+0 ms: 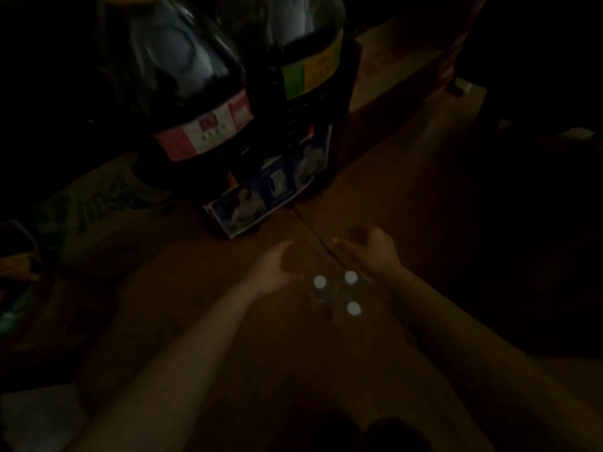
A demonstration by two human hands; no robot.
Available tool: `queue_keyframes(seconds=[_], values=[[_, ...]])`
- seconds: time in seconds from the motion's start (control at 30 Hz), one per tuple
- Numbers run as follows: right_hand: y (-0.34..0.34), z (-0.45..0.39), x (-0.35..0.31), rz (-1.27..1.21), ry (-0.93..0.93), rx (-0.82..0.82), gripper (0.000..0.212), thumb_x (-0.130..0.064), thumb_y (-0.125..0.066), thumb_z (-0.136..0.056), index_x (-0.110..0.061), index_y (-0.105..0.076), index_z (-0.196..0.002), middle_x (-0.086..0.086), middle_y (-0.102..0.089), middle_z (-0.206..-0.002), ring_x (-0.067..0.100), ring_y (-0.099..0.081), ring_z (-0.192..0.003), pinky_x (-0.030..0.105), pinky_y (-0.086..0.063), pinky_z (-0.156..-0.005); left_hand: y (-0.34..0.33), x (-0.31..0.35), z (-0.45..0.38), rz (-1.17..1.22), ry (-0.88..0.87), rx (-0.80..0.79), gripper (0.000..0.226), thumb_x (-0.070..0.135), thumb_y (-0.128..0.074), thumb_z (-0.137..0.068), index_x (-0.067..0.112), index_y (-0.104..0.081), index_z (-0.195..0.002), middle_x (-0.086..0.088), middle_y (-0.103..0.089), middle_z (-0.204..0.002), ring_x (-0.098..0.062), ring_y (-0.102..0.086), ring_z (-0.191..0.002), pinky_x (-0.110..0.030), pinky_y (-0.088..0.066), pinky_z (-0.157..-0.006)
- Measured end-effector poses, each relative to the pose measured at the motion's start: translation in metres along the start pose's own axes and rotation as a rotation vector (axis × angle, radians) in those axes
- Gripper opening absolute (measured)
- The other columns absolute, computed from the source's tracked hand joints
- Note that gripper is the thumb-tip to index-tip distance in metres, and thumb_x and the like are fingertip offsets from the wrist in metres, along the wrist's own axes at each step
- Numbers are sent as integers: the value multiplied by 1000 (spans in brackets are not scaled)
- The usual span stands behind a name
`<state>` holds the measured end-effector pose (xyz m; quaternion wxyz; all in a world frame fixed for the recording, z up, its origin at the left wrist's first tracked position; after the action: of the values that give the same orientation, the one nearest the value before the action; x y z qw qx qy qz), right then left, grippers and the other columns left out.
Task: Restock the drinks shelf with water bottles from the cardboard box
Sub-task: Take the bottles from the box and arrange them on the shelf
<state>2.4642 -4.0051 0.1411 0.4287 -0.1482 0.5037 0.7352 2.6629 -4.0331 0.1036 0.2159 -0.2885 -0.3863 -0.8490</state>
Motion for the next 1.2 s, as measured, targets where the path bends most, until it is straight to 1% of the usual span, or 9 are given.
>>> queue_keyframes(seconds=[0.27, 0.37, 0.57, 0.67, 0.73, 0.87, 0.97, 1.1, 1.2], values=[[-70, -65, 90, -41, 53, 69, 57, -47, -65, -85, -11, -57, -129, 8, -64, -119, 20, -61, -106, 31, -50, -86, -108, -74, -91, 94, -67, -34, 80, 3, -71, -80, 9, -28, -147, -13, -42, -145, -26, -43, -132, -35, -37, -109], [-86, -79, 114, -161, 48, 92, 53, -43, -65, -86, -12, -57, -128, 5, -63, -118, 18, -60, -105, 30, -49, -87, -134, -86, -112, 124, -108, 0, 68, 2, -69, -81, 8, -38, -141, -11, -46, -141, -24, -45, -130, -27, -39, -102], [-96, -81, 133, -434, -33, 94, 44, -43, -68, -83, -11, -65, -112, 1, -69, -103, 17, -65, -99, 32, -53, -86, -150, -89, -118, 264, -189, 64, 48, -9, -63, -81, 1, -51, -126, 4, -52, -111, -9, -50, -105, 2, -42, -66], [-88, -76, 133, -517, -65, 76, 26, -39, -68, -85, -19, -62, -100, -9, -63, -85, 7, -62, -82, 23, -51, -69, -142, -95, -116, 255, -157, 104, 51, 1, -72, -77, 5, -55, -125, -1, -59, -123, -18, -57, -115, -14, -49, -81], [-83, -76, 132, -535, -59, 61, 34, -38, -70, -83, -16, -61, -107, -10, -60, -84, 2, -58, -77, 18, -46, -59, -133, -95, -112, 256, -158, 113, 52, 7, -75, -76, 10, -56, -124, -4, -61, -123, -19, -58, -115, -26, -51, -88], [-75, -76, 121, -533, -23, 56, 49, -34, -71, -83, -8, -57, -122, -10, -60, -84, -2, -58, -72, 9, -44, -48, -99, -78, -98, 281, -209, 172, 45, 11, -77, -74, 12, -60, -116, 0, -61, -116, -12, -58, -105, -16, -48, -76], [-65, -67, 94, -548, 9, -19, 51, -33, -70, -85, -9, -54, -127, -7, -62, -93, -1, -59, -78, 10, -46, -51, -58, -52, -77, 299, -255, 259, 45, 15, -80, -72, 11, -63, -113, 1, -62, -109, -12, -58, -101, -15, -47, -73], [-44, -38, 33, -532, 82, -130, 64, -39, -73, -80, -16, -48, -135, 1, -55, -128, 14, -54, -108, 18, -45, -68, 5, 1, -36, 318, -287, 362, 39, 23, -84, -66, 19, -66, -101, 9, -64, -99, -2, -60, -89, -15, -48, -68], [-19, -10, -25, -517, 149, -254, 67, -37, -74, -79, -17, -46, -136, 0, -54, -128, 12, -54, -108, 17, -46, -71, 59, 47, 4, 317, -309, 418, 50, 40, -86, -55, 20, -70, -98, 7, -69, -98, -9, -66, -92, -31, -57, -76]])
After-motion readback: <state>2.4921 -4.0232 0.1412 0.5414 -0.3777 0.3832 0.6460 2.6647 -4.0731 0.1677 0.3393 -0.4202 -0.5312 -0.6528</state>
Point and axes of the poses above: each hand's wrist, its own z-axis away from the middle knuckle, its own y-axis out of the back of the hand, x = y × z, the point moved 2 cm from there along -z, towards the middle knuckle
